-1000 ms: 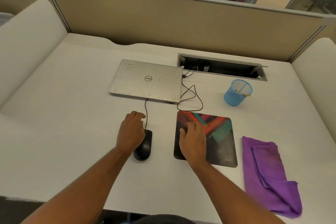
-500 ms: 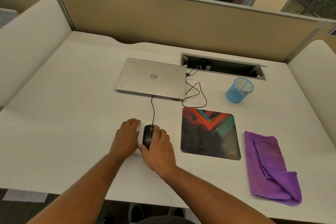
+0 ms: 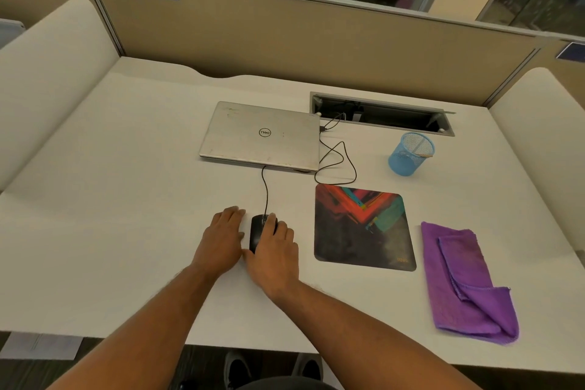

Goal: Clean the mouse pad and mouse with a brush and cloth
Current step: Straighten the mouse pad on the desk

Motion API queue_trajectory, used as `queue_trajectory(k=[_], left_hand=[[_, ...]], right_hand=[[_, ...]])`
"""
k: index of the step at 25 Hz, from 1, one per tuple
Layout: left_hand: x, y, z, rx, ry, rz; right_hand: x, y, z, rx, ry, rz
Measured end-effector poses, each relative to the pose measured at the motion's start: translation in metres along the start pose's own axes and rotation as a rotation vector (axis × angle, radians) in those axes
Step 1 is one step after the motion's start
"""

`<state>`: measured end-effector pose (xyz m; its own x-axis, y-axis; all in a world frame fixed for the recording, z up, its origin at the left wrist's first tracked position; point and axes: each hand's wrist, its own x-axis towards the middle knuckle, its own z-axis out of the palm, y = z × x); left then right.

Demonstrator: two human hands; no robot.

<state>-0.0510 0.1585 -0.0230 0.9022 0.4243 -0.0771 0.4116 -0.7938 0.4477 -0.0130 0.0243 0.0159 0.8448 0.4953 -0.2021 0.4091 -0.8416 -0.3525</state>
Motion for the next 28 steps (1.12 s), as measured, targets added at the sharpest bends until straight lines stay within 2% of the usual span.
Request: queue_trajectory(k=[7, 11, 19, 22, 28], left_hand=[[-0.005, 0.005, 0.005, 0.046, -0.006, -0.004], [-0.008, 0.007, 0.006, 0.063, 0.018, -0.015], [-0.012, 0.015, 0.01, 0.102, 0.058, 0.001], [-0.013, 0.015, 0.012, 0.124, 0.05, -0.012], [-0.012, 0.017, 0.013, 0.152, 0.026, -0.029]], right_hand=[[0.006, 0.011, -0.004, 0.004, 0.038, 0.022], [0.012, 0.04, -0.02, -0.007, 0.131, 0.07], [0.026, 0.129, -0.059, 0.022, 0.298, 0.337], [0.031, 0.154, -0.064, 0.039, 0.286, 0.415], [0.039, 0.17, -0.063, 0.005, 0.228, 0.421]])
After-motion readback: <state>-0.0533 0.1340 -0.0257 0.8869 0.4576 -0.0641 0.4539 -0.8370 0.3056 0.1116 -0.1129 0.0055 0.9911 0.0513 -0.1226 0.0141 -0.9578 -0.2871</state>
